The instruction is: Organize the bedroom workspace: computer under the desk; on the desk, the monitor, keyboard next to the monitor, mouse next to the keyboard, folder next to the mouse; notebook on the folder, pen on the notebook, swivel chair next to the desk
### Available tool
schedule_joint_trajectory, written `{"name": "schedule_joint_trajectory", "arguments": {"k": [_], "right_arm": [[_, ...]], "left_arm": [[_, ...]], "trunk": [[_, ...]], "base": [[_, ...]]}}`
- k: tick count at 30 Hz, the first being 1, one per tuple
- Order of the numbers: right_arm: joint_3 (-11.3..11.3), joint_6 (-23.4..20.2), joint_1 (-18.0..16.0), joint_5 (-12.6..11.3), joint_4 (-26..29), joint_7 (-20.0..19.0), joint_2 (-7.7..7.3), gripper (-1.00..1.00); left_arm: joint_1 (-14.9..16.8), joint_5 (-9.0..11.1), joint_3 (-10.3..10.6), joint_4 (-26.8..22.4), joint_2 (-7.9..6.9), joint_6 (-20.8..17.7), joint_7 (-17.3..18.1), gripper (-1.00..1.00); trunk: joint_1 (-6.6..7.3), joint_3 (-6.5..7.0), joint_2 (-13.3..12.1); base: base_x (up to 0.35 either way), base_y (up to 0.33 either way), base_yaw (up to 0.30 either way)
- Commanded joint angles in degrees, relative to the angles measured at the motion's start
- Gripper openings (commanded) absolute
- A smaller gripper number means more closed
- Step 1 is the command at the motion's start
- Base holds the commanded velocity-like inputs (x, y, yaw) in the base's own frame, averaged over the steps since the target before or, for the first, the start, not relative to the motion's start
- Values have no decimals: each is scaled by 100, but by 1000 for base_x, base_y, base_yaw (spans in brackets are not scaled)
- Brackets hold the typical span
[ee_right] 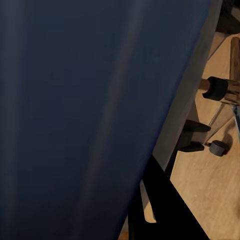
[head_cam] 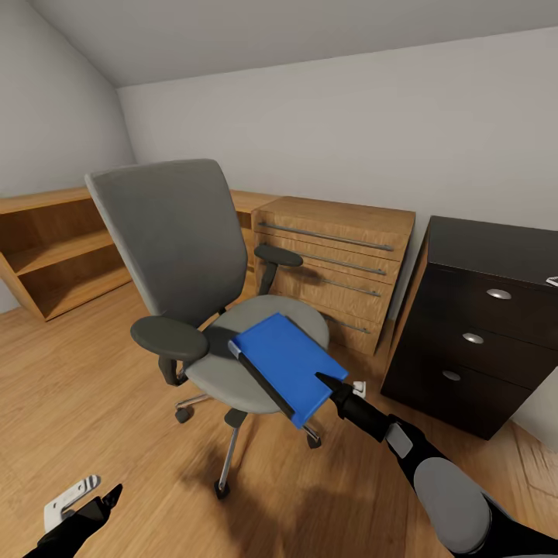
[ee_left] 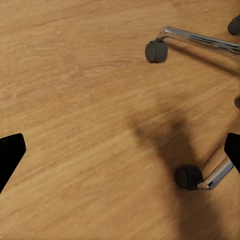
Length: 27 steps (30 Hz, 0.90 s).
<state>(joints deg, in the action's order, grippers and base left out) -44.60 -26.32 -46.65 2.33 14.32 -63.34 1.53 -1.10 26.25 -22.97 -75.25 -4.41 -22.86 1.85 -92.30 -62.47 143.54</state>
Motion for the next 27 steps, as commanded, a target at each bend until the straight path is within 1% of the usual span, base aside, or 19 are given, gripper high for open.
{"name": "schedule_joint_trajectory", "arguments": {"k": [1,11,27], "right_arm": [[-14,-49,-2,37,9,-11,4,-100],[-14,-49,-2,44,9,-11,2,-100],[-14,-49,-2,35,11,-5,5,-100]], "left_arm": [[0,29,-14,-8,1,-34,18,100],[1,22,-23,-9,8,-33,17,100],[1,20,-27,55,18,-27,17,100]], "trunk": [[1,-4,2],[1,-4,2],[42,350,-20]], "base": [[0,0,0],[0,0,0],[0,0,0]]}}
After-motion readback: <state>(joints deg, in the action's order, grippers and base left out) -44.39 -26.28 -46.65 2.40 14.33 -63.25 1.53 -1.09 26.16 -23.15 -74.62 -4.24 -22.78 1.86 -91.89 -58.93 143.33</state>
